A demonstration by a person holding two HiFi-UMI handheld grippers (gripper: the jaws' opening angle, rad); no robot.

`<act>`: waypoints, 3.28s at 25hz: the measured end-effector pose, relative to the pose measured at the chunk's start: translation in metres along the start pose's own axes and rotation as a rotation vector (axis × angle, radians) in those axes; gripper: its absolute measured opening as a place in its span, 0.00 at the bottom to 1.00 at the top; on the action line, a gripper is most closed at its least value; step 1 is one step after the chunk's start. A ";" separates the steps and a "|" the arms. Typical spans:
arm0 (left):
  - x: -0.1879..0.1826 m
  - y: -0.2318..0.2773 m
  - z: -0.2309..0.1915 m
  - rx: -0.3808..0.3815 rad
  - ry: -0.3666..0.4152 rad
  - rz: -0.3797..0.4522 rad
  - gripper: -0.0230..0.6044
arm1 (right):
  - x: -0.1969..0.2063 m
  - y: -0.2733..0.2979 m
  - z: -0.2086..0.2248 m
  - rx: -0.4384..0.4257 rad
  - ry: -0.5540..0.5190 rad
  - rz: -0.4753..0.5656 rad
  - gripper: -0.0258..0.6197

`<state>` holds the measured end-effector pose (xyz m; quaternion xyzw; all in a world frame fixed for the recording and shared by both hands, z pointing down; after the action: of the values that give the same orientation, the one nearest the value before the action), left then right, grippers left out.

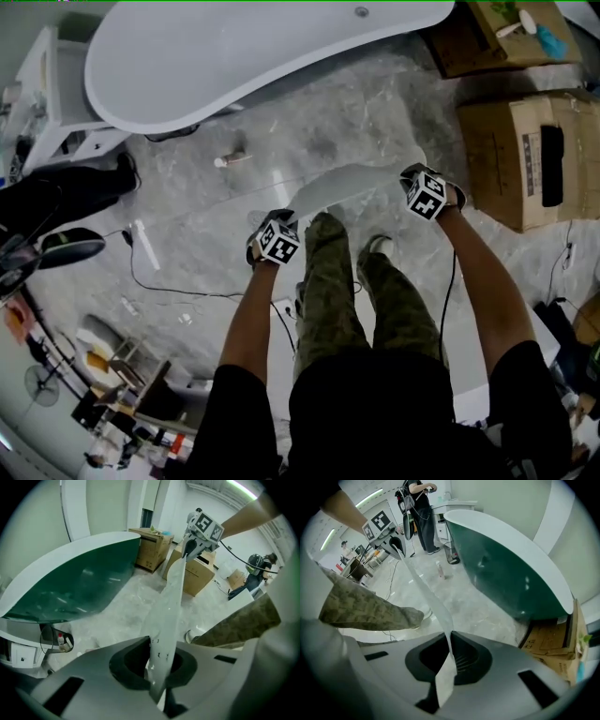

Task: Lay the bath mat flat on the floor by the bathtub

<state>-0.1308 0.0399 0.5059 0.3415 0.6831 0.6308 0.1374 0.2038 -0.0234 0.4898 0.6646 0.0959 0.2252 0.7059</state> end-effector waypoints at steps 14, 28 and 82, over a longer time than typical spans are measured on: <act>0.020 0.168 0.009 -0.036 0.172 -0.069 0.08 | 0.070 0.152 0.011 -0.011 -0.045 -0.024 0.09; 0.042 0.257 -0.003 -0.112 0.237 -0.079 0.08 | 0.091 0.247 0.014 0.060 -0.048 0.002 0.09; 0.025 0.483 -0.291 -0.458 0.559 0.034 0.08 | -0.081 0.493 0.229 0.601 -0.153 0.260 0.09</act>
<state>-0.1876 -0.1818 1.0222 0.1274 0.5294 0.8387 0.0076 0.1383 -0.2570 0.9832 0.8647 0.0191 0.2244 0.4491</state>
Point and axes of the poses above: the fingertips, and each gripper's own axes: y forward along the fingers, z to its right, x out of its underside, the point moved 8 cm from there along -y, backward along the fingers, and after that the axes turned 1 degree about -z, right-handed, at the moved point
